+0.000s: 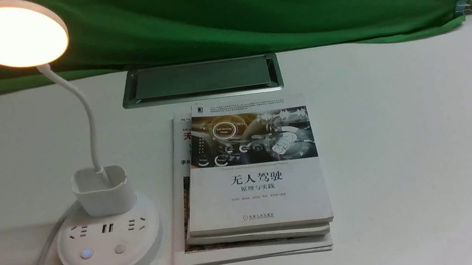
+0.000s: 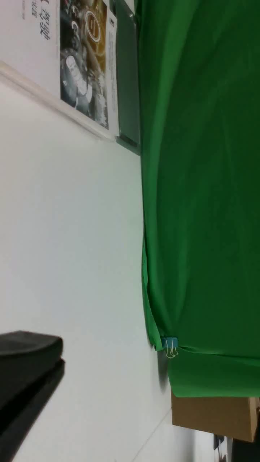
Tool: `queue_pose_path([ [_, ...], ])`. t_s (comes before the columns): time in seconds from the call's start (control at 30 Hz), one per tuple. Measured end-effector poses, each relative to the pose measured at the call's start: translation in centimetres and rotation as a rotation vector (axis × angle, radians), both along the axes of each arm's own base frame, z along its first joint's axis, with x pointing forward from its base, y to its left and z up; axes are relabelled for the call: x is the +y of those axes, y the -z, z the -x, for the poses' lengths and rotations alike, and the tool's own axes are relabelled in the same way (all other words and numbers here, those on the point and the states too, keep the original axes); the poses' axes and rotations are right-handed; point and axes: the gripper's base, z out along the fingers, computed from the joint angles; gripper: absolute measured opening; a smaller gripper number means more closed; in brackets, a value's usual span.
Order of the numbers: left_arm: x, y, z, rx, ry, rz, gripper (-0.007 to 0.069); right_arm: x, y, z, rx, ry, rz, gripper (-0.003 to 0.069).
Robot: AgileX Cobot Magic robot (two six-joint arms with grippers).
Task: Turn off the desk lamp on the white desktop by hand.
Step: 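Press the power button on the round power strip under the lamp with the left gripper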
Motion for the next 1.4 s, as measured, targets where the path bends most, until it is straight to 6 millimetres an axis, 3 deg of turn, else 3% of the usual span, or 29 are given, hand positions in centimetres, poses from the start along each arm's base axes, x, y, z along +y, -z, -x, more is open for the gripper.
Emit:
queue_pose_path([
  [0.47,0.0,0.0,0.0,0.0,0.0,0.0,0.0237,0.0,0.0,0.0,0.0,0.0,-0.004,0.0035],
  [0.67,0.0,-0.9,-0.1,-0.098,0.002,0.026,0.0237,0.0,0.0,0.0,0.0,0.001,-0.017,0.0035],
  [0.93,0.2,-4.3,0.4,-0.463,-0.001,0.235,0.0237,0.0,0.0,0.0,0.0,0.001,-0.022,0.0035],
  [1.0,0.2,-4.8,0.5,-0.486,0.001,0.246,0.0237,0.0,0.0,0.0,0.0,0.001,-0.022,0.0035],
  [1.17,0.1,-9.6,0.5,-0.438,0.011,0.253,0.0237,0.0,0.0,0.0,0.0,0.001,-0.022,0.0035],
  [1.27,-0.1,-12.5,-0.3,-0.317,0.013,0.242,0.0237,0.0,0.0,0.0,0.0,0.001,-0.022,0.0035],
  [1.37,-0.3,-13.6,-1.3,-0.193,0.012,0.23,0.0237,0.0,0.0,0.0,0.0,0.001,-0.022,0.0035],
  [1.4,-0.5,-13.4,-2.3,-0.057,0.008,0.216,0.0237,0.0,0.0,0.0,0.0,0.001,-0.022,0.0035],
])
